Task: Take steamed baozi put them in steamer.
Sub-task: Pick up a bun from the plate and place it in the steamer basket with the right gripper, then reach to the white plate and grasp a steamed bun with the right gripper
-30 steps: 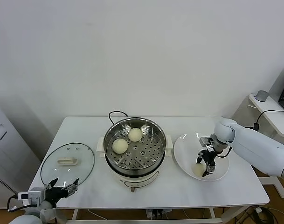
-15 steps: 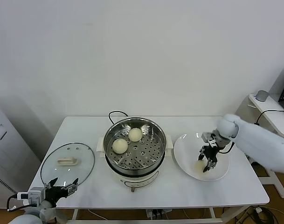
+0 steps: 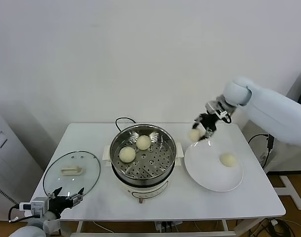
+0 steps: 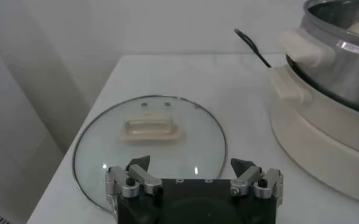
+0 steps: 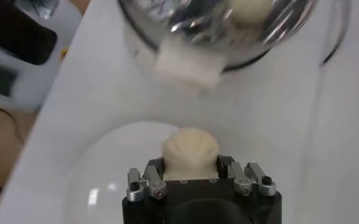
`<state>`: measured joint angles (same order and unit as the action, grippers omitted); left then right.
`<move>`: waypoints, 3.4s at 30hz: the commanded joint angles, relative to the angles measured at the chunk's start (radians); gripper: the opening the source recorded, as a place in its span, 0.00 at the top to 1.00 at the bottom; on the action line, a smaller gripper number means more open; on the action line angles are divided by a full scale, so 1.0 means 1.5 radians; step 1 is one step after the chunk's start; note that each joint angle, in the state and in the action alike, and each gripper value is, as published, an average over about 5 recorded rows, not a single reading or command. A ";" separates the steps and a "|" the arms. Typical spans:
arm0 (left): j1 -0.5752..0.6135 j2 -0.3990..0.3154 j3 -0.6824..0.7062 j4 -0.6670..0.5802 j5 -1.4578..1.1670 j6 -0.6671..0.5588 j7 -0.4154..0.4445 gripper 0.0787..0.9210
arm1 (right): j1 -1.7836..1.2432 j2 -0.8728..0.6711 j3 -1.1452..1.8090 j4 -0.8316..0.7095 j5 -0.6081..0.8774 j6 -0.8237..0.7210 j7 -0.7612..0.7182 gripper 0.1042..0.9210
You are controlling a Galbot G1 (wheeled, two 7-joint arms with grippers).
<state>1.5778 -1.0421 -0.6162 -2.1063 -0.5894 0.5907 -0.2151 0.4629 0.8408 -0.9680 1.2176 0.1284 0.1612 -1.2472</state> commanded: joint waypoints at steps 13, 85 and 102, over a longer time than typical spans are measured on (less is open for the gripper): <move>-0.004 0.002 0.004 0.000 0.000 0.001 -0.002 0.12 | 0.032 0.163 -0.019 0.097 -0.037 0.291 0.043 0.47; 0.001 0.003 -0.004 -0.003 -0.002 -0.003 -0.001 0.12 | -0.028 -0.027 0.091 -0.239 -0.103 0.120 -0.114 0.12; 0.000 0.001 -0.002 -0.005 -0.002 0.000 -0.002 0.12 | -0.225 -0.018 0.227 -0.358 -0.254 0.163 -0.067 0.12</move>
<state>1.5773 -1.0416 -0.6194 -2.1146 -0.5926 0.5893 -0.2174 0.2362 0.8310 -0.7102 0.7780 -0.1644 0.4064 -1.3590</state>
